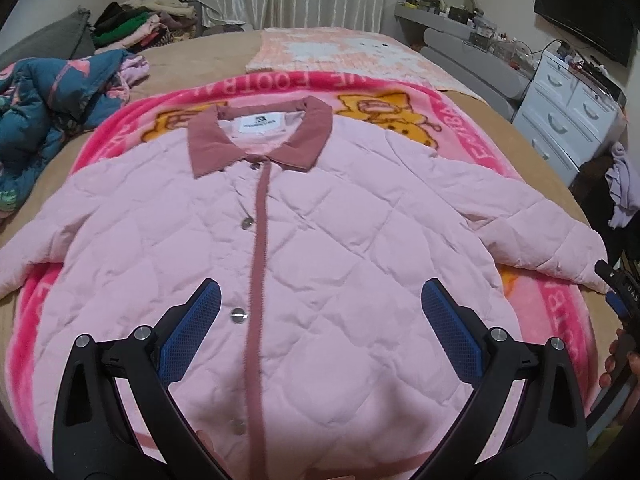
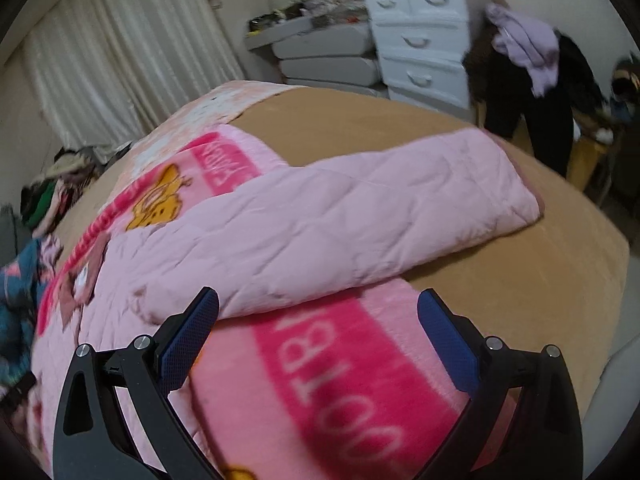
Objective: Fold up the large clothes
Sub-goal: 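Reach the right tool to the jacket sleeve cuff and grasp it, then lift the held sleeve across the jacket body and open the right tool, then grasp the ribbed front edge with the left tool and fold it inward, then release the front edge and move the left tool toward the other sleeve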
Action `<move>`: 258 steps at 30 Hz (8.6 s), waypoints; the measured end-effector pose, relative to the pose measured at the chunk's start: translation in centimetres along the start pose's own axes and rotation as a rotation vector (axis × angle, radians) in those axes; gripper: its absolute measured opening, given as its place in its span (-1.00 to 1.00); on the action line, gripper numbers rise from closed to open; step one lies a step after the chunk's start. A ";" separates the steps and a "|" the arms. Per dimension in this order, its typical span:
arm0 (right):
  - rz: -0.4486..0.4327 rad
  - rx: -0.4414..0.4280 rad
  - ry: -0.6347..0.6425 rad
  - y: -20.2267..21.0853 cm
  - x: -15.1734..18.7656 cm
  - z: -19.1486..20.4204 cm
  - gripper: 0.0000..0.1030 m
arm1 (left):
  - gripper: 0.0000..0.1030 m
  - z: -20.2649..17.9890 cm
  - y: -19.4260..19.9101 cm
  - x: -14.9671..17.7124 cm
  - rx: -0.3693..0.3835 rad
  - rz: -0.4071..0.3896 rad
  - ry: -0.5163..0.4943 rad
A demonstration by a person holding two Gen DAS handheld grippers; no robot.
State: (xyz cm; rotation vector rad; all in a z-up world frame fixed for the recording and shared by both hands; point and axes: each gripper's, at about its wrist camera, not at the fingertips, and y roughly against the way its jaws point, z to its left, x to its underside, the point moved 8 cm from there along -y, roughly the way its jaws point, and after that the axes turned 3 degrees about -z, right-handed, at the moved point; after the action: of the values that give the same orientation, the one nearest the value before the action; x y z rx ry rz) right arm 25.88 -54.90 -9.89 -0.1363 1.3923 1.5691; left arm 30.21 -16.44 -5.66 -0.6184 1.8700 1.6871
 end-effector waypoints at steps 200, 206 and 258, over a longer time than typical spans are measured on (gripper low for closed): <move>-0.009 -0.382 0.463 -0.7 6.1 29.5 0.63 | -0.65 23.2 -4.4 -2.3 0.215 -0.063 0.276; 0.030 -0.401 0.536 -1.7 7.2 33.0 0.63 | -0.55 24.2 -5.9 -0.6 0.186 -0.016 0.290; 0.153 -0.431 0.526 -1.9 12.1 35.8 0.86 | 0.82 28.0 -0.7 0.5 -0.016 -0.058 0.306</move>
State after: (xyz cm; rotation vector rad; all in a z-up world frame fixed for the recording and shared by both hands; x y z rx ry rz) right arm 39.00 -19.51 -7.09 -0.7642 1.4521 2.0418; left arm 32.73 11.34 -8.45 -0.9743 2.0238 1.6445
